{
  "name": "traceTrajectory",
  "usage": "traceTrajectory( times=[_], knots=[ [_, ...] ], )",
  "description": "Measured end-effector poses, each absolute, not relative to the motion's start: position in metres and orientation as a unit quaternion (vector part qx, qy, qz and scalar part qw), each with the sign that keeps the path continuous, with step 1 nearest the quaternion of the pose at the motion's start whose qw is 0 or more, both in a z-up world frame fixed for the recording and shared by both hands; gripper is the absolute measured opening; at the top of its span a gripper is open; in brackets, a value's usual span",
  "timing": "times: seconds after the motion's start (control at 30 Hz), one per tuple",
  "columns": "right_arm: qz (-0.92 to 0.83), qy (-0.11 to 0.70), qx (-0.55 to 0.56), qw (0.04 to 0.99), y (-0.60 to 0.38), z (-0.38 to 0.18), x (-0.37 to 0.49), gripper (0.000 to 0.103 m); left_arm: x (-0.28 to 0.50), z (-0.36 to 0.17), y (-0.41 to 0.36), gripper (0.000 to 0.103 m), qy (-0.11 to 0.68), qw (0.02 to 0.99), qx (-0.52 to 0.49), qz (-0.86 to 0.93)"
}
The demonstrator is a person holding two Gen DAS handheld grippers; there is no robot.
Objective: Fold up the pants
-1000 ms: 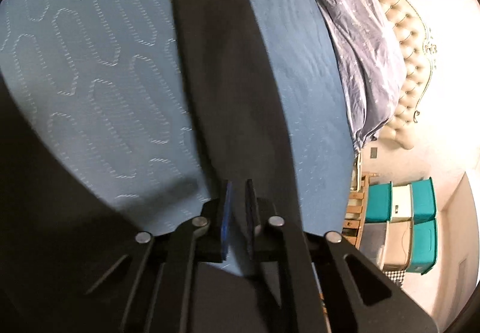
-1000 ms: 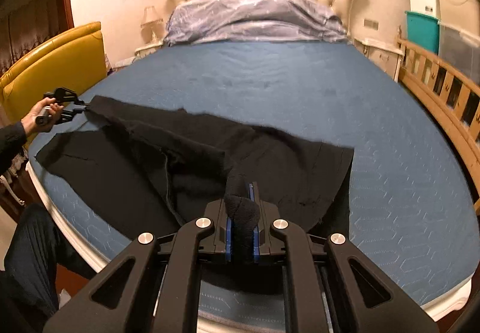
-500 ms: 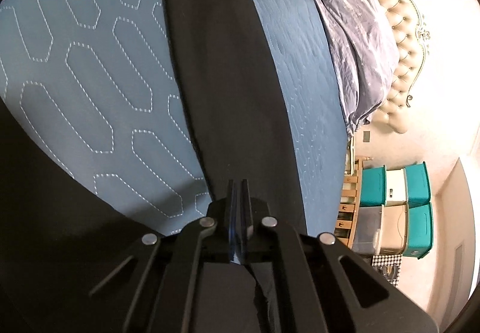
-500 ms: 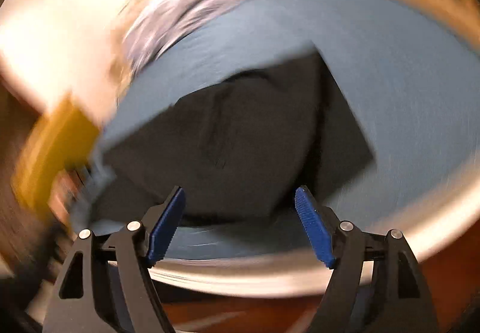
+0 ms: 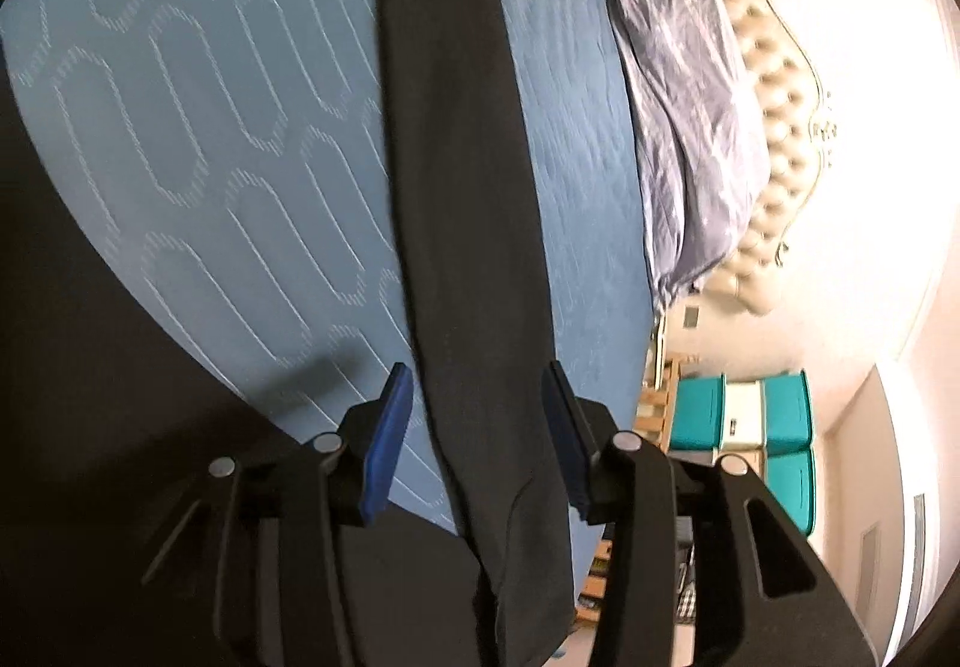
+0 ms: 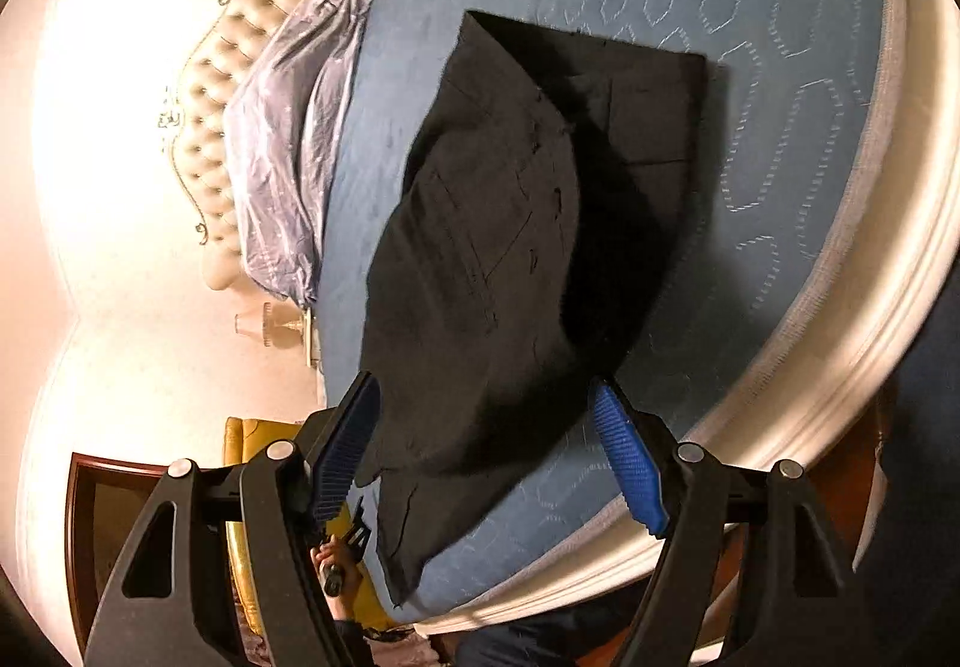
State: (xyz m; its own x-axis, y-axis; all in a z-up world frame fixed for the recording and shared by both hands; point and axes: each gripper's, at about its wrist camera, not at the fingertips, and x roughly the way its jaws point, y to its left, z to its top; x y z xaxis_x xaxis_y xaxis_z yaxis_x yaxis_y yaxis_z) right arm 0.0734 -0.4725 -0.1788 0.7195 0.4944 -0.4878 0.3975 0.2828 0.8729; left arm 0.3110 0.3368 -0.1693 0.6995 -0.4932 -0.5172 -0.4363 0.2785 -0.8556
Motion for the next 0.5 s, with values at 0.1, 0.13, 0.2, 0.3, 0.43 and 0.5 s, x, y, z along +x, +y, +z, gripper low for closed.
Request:
traceTrajectory(
  times=[0.1, 0.13, 0.2, 0.3, 0.43, 0.5],
  knots=[
    [0.024, 0.37, 0.602, 0.707, -0.473, -0.184, 0.08, 0.063, 0.312, -0.173, 0.351, 0.044, 0.384, 0.697, -0.606, -0.012],
    [0.018, 0.371, 0.598, 0.71, -0.473, -0.183, 0.084, 0.056, 0.314, -0.175, 0.353, 0.043, 0.384, 0.698, -0.604, -0.01],
    [0.016, 0.373, 0.597, 0.71, -0.474, -0.188, 0.084, 0.052, 0.323, -0.178, 0.355, 0.043, 0.389, 0.701, -0.598, -0.009],
    [0.008, 0.378, 0.594, 0.711, -0.473, -0.191, 0.091, 0.026, 0.337, -0.186, 0.356, 0.043, 0.398, 0.7, -0.593, -0.001],
    [0.013, 0.366, 0.595, 0.716, -0.477, -0.185, 0.095, 0.009, 0.352, -0.189, 0.357, 0.042, 0.395, 0.704, -0.591, 0.003],
    [0.023, 0.345, 0.593, 0.728, -0.484, -0.167, 0.098, 0.008, 0.356, -0.192, 0.358, 0.039, 0.394, 0.704, -0.591, 0.005]
  ],
)
